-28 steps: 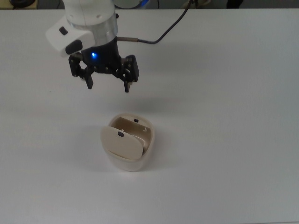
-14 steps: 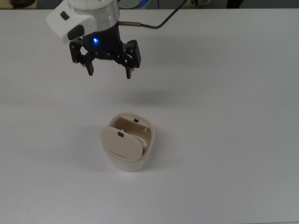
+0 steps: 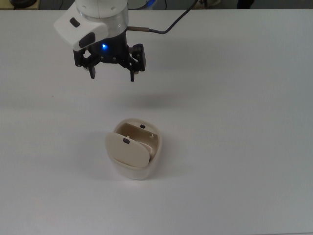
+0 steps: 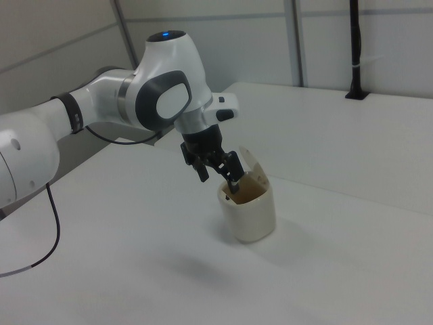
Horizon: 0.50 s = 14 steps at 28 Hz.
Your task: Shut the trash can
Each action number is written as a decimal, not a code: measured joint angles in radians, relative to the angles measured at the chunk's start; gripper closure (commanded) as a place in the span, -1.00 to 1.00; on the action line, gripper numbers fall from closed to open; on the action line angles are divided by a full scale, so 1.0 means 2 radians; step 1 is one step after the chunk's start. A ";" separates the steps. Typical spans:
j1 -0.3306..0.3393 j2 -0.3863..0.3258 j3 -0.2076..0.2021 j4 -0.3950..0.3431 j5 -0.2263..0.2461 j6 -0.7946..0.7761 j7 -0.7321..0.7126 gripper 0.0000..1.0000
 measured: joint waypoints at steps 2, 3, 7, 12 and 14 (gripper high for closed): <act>0.000 0.000 0.000 0.000 0.000 -0.003 -0.001 -1.00; 0.000 0.000 0.000 0.000 0.000 -0.005 -0.001 -1.00; 0.000 0.000 0.000 0.000 0.000 -0.018 -0.001 -1.00; 0.000 0.000 0.000 0.000 0.000 -0.019 -0.001 -1.00; 0.000 0.000 0.000 0.000 0.000 -0.019 -0.001 -1.00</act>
